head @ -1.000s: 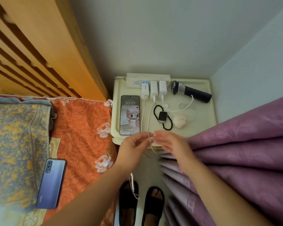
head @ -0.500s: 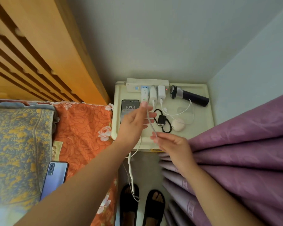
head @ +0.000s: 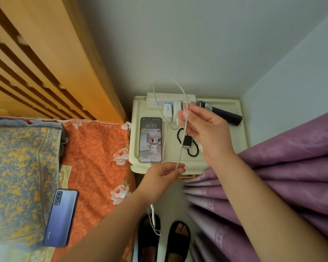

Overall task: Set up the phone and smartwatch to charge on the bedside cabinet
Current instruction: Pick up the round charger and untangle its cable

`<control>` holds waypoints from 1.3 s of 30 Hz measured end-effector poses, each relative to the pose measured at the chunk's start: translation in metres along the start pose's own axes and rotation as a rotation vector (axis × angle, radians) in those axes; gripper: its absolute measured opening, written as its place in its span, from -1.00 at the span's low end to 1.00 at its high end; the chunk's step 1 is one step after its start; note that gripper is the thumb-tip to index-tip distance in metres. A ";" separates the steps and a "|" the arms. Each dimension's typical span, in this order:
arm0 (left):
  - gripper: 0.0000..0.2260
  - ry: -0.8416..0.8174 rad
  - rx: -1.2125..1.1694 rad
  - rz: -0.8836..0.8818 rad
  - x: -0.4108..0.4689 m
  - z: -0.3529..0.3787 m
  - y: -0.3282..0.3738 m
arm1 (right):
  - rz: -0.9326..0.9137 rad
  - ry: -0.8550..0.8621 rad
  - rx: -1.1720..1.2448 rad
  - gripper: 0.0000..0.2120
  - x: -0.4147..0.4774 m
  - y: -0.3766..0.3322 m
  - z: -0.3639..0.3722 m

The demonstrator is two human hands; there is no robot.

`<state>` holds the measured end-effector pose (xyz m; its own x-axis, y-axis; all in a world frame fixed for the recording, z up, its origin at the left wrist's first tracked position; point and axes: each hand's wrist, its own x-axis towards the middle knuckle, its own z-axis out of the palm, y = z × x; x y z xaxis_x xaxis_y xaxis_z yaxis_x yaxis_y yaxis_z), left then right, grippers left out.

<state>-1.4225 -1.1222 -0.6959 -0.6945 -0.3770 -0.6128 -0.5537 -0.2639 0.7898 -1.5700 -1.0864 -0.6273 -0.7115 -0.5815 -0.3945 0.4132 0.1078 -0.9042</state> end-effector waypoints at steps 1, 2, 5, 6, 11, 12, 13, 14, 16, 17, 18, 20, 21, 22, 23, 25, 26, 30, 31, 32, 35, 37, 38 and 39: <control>-0.84 0.019 0.005 0.007 0.000 -0.002 0.002 | -0.002 0.008 0.004 -0.82 0.003 -0.001 -0.001; -0.85 0.034 0.007 0.020 0.000 -0.004 0.005 | -0.001 0.012 -0.016 -0.78 0.005 -0.001 -0.003; -0.84 0.049 -0.054 0.059 0.003 -0.011 0.021 | 0.094 -0.027 -0.186 -0.55 0.001 0.015 -0.011; -0.83 0.047 -0.077 0.068 0.005 -0.013 0.029 | 0.167 -0.044 -0.213 -0.45 -0.004 0.025 -0.014; -0.83 0.058 -0.120 0.132 0.015 -0.028 0.072 | 0.418 -0.199 -0.237 -0.28 -0.035 0.072 -0.027; -0.82 0.060 -0.122 0.137 0.018 -0.031 0.080 | 0.418 -0.231 -0.248 -0.40 -0.040 0.076 -0.027; -0.81 0.063 -0.124 0.139 0.020 -0.033 0.087 | 0.397 -0.260 -0.284 -0.55 -0.044 0.080 -0.027; -0.81 0.068 -0.129 0.142 0.023 -0.035 0.092 | 0.369 -0.284 -0.320 -0.69 -0.047 0.082 -0.027; -0.81 0.094 -0.146 0.152 0.028 -0.038 0.101 | 0.289 -0.316 -0.342 -0.75 -0.051 0.086 -0.026; -0.81 0.112 -0.157 0.156 0.030 -0.039 0.104 | 0.251 -0.308 -0.348 -0.76 -0.051 0.085 -0.024; -0.81 0.125 -0.177 0.157 0.031 -0.040 0.107 | 0.220 -0.288 -0.353 -0.77 -0.051 0.082 -0.022; -0.81 0.136 -0.221 0.154 0.031 -0.040 0.110 | 0.183 -0.239 -0.367 -0.79 -0.048 0.078 -0.017; -0.80 0.136 -0.238 0.151 0.031 -0.039 0.111 | 0.175 -0.216 -0.360 -0.80 -0.046 0.075 -0.014; -0.79 0.134 -0.248 0.145 0.030 -0.038 0.111 | 0.165 -0.203 -0.340 -0.84 -0.044 0.073 -0.011; -0.79 0.135 -0.250 0.138 0.030 -0.037 0.110 | 0.149 -0.187 -0.329 -0.87 -0.043 0.070 -0.009; -0.75 0.127 -0.226 0.130 0.028 -0.037 0.107 | 0.103 -0.134 -0.330 -0.91 -0.039 0.061 -0.006; -0.73 0.110 -0.202 0.126 0.027 -0.039 0.104 | 0.087 -0.103 -0.300 -0.93 -0.037 0.055 -0.005; -0.60 -0.040 -0.021 0.029 0.015 -0.044 0.074 | 0.100 0.042 -0.082 -0.87 -0.021 0.025 -0.008; -0.60 -0.070 0.011 -0.003 0.011 -0.044 0.062 | 0.092 0.074 -0.051 -0.88 -0.017 0.018 -0.008; -0.64 -0.094 0.030 -0.034 0.006 -0.043 0.050 | 0.082 0.098 -0.025 -0.90 -0.013 0.011 -0.009; -0.71 -0.120 0.006 -0.097 -0.008 -0.034 0.022 | 0.089 0.130 0.034 -0.96 -0.004 -0.002 -0.007; -0.63 -0.077 -0.007 -0.076 -0.011 -0.025 0.010 | 0.107 0.123 0.064 -0.96 -0.001 -0.006 -0.006; -0.59 -0.039 0.012 -0.047 -0.010 -0.021 0.007 | 0.112 0.118 0.075 -0.96 0.000 -0.006 -0.006; -0.58 -0.001 0.028 -0.021 -0.009 -0.018 0.005 | 0.113 0.114 0.087 -0.96 0.001 -0.006 -0.006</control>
<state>-1.4108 -1.1365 -0.6856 -0.6833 -0.3707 -0.6291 -0.5804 -0.2471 0.7760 -1.5760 -1.0828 -0.6231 -0.7154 -0.4739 -0.5134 0.5384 0.0945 -0.8374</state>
